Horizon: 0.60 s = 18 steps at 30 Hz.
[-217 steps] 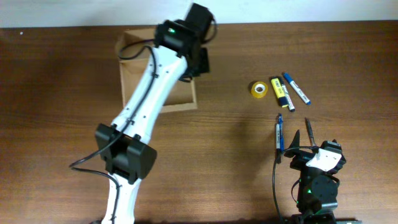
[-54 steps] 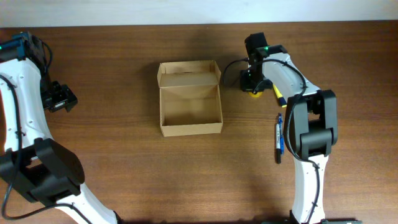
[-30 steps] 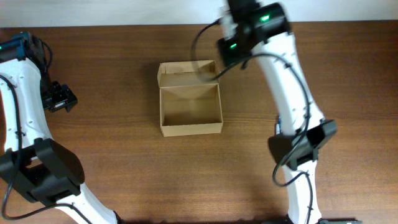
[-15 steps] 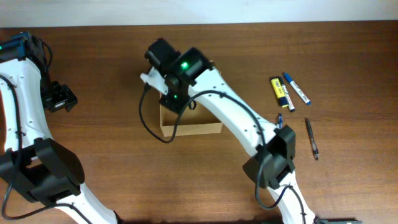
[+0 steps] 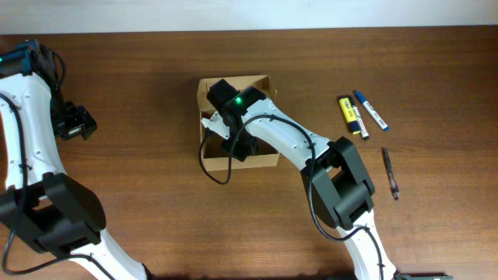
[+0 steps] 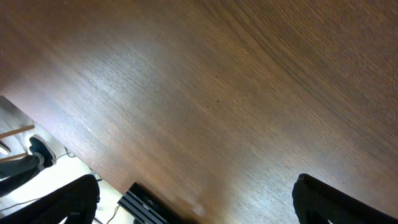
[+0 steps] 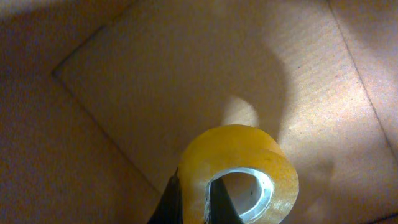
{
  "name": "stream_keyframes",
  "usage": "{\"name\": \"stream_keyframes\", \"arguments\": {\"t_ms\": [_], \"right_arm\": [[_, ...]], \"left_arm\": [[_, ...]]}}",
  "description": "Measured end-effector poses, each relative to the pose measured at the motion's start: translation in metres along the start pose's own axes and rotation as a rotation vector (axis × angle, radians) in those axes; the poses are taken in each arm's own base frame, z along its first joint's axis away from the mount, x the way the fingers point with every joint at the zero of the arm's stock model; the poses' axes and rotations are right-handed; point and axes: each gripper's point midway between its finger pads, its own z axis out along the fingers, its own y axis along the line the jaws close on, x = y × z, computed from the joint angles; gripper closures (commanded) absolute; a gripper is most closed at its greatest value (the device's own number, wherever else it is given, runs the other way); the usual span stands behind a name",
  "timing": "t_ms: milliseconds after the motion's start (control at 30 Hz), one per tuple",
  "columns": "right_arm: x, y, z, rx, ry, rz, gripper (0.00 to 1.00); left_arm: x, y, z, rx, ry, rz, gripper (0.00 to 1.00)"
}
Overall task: Pack container
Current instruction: 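Carry the tape roll into the box and release it, then move the right gripper back and grasp the yellow highlighter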
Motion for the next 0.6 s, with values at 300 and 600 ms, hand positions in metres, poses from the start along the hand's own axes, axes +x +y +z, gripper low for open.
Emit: {"name": "stream_keyframes", "arguments": {"t_ms": [300,600], "right_arm": [[-0.012,0.001,-0.043,-0.005,-0.018,0.01,0.64],[-0.061,-0.029,-0.19,0.221,-0.31,0.113,0.57]], "left_arm": [[0.0,0.0,0.0,0.0,0.0,0.0,0.0],[0.0,0.0,0.0,0.0,0.0,0.0,0.0]]}}
